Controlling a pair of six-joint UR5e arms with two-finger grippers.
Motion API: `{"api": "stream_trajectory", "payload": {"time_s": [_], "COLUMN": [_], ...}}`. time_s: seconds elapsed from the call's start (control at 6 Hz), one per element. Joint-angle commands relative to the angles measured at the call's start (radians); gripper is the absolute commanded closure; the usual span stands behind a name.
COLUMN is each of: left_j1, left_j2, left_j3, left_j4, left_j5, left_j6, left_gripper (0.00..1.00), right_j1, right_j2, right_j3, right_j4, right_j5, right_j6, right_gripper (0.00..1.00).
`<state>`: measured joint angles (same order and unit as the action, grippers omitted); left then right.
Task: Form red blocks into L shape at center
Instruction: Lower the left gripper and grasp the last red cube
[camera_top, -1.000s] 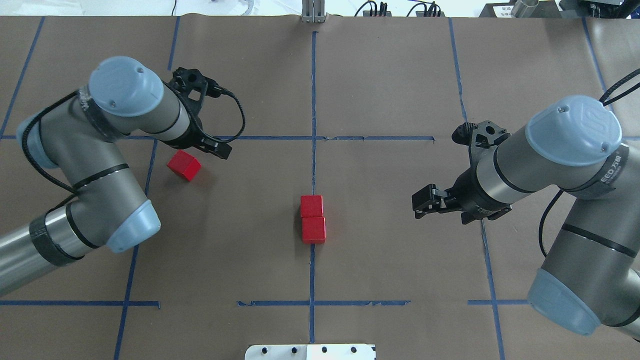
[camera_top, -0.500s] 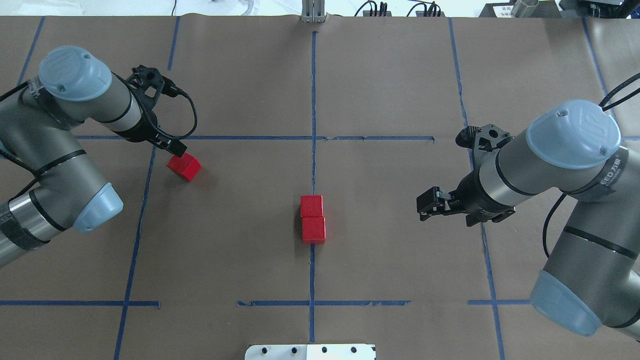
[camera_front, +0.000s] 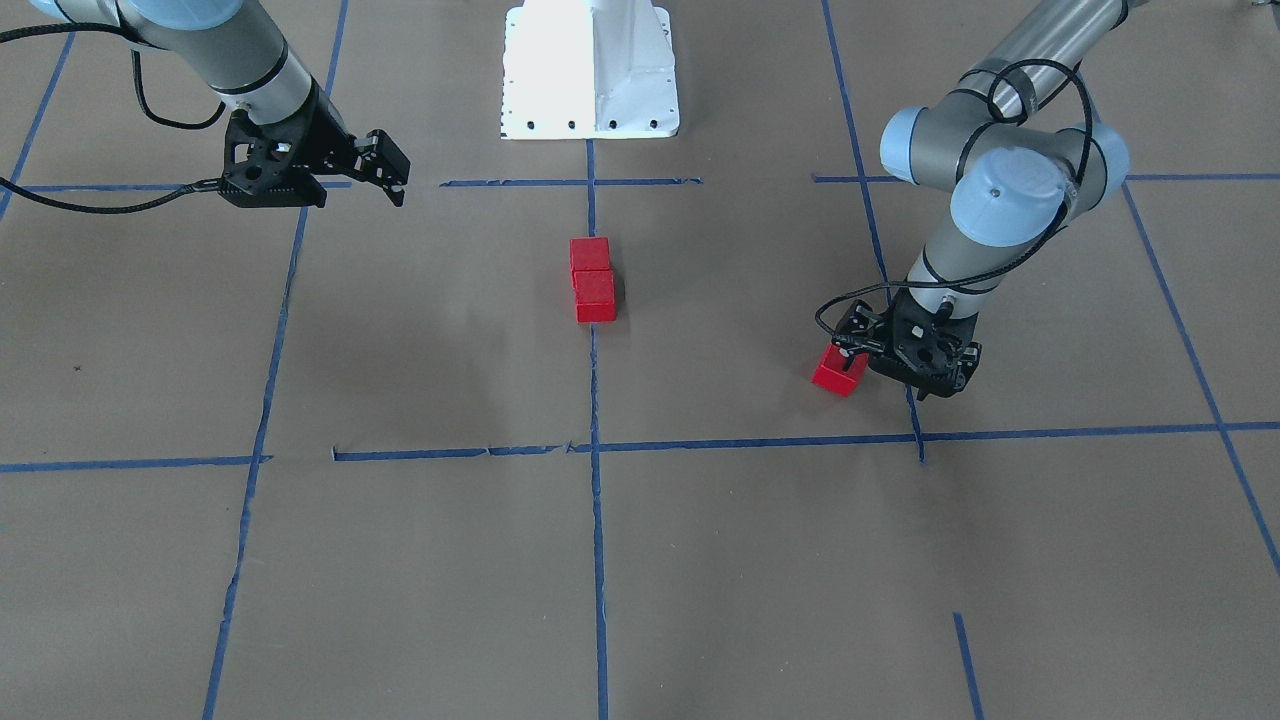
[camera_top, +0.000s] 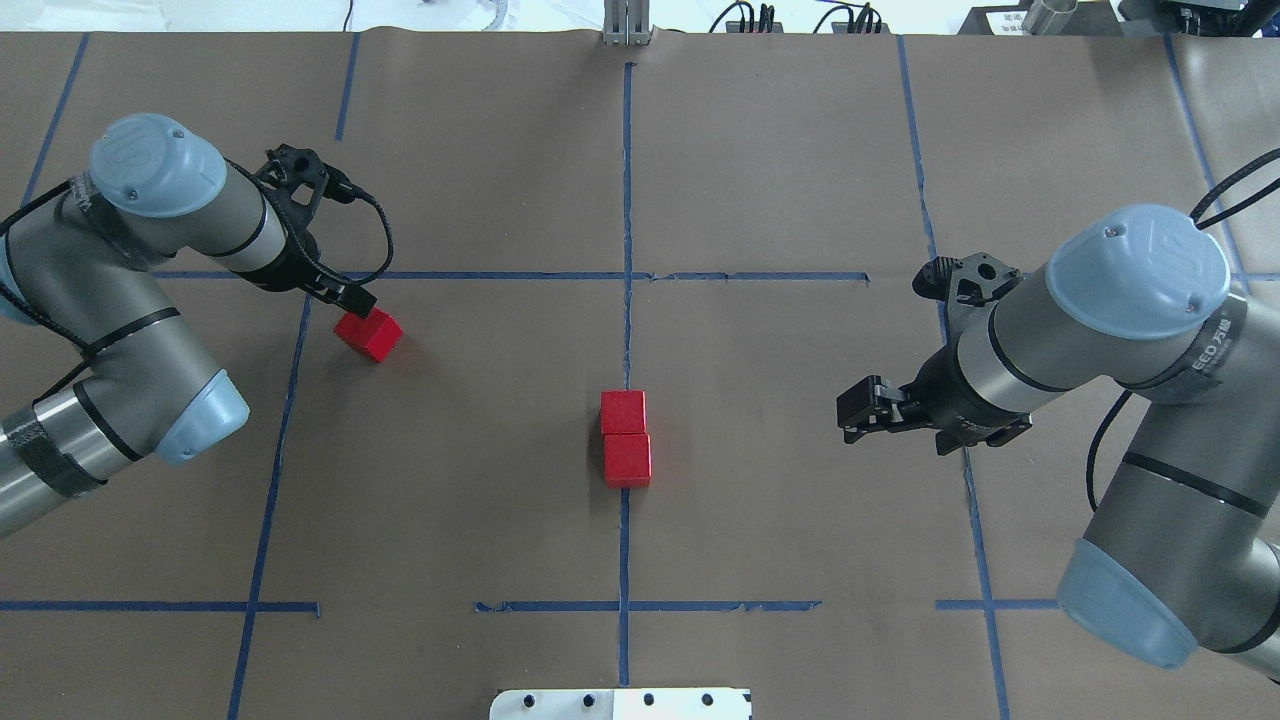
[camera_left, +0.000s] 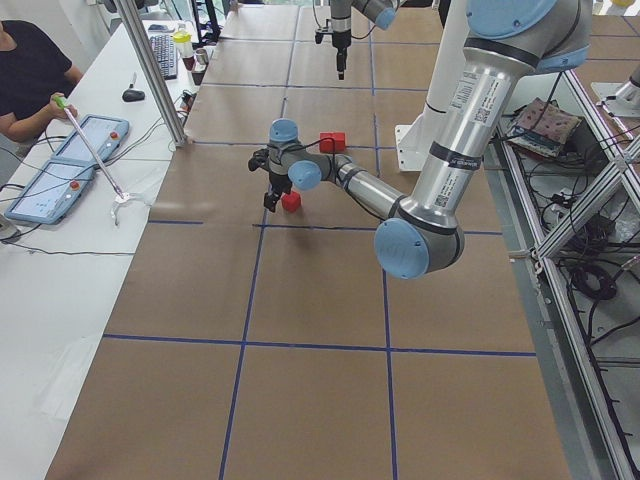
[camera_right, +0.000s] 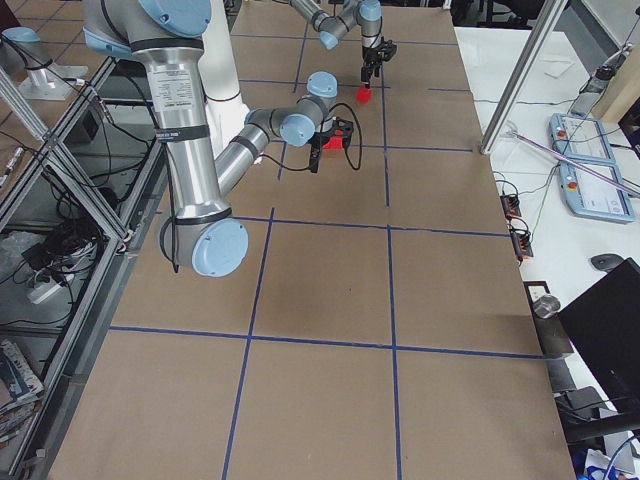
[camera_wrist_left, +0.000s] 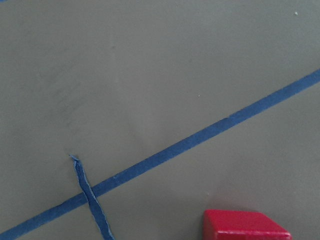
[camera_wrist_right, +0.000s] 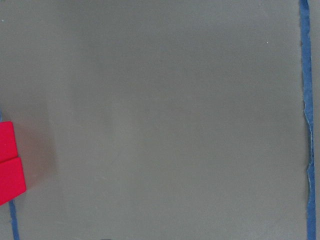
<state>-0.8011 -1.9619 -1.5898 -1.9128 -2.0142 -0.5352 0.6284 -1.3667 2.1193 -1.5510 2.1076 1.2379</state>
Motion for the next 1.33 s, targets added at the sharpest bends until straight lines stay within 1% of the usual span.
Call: {"api": "stream_trajectory", "payload": {"time_s": [0.0,0.17,0.33,0.67,0.83,1.0,1.17], "left_j1": [0.0,0.011,0.046,0.056,0.057,0.057,0.057], "left_j2": [0.003,0.0,-0.006,-0.009,-0.028,-0.031,-0.038], "left_j3": [0.011,0.023,0.024,0.04,0.062,0.062,0.062], "left_j4": [-0.078,-0.087,-0.088,-0.089,-0.086,-0.083,-0.075], "left_j5": [-0.084,-0.083,-0.078,-0.074,-0.072,-0.04,-0.002], "left_j6": [-0.049,-0.075,-0.098,-0.094,-0.092,-0.091,-0.092], "left_gripper": [0.0,0.0,0.0,0.0,0.0,0.0,0.12], "right_j1": [-0.001,-0.001,-0.002,-0.001,-0.001,-0.001,-0.002], "right_j2": [0.0,0.0,0.0,-0.002,0.0,0.0,0.003], "right_j3": [-0.001,-0.001,-0.002,-0.002,-0.002,-0.002,-0.002], "right_j4": [0.0,0.0,0.0,0.0,0.0,0.0,0.0], "right_j5": [0.0,0.0,0.0,0.0,0.0,-0.001,-0.001], "right_j6": [0.0,0.0,0.0,0.0,0.0,0.0,0.0], "right_gripper": [0.0,0.0,0.0,0.0,0.0,0.0,0.0]}}
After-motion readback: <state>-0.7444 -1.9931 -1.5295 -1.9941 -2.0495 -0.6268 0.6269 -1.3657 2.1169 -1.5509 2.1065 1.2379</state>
